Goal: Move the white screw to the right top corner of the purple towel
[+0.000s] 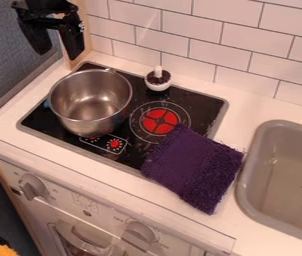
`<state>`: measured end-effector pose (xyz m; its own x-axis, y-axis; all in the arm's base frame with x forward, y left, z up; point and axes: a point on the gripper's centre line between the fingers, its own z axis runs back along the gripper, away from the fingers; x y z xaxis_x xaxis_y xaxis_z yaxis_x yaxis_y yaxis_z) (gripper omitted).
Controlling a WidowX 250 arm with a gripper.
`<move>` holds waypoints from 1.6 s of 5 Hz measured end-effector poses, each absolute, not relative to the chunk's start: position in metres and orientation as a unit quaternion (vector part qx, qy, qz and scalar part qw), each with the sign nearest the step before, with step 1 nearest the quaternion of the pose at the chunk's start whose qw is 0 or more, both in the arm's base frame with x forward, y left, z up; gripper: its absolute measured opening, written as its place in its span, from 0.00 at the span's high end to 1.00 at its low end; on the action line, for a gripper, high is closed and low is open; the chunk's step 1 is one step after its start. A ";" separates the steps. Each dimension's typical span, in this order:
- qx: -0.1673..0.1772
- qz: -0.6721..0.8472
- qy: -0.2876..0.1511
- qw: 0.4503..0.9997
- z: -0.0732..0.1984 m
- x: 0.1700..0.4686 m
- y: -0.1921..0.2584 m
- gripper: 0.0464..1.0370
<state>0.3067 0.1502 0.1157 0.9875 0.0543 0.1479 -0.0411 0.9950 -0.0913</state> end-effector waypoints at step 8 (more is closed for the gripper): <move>0.019 -0.239 -0.018 0.971 0.081 0.408 0.052 0.04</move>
<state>0.4083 0.0522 0.0810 0.8852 -0.4645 0.0261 0.4631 0.8851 0.0461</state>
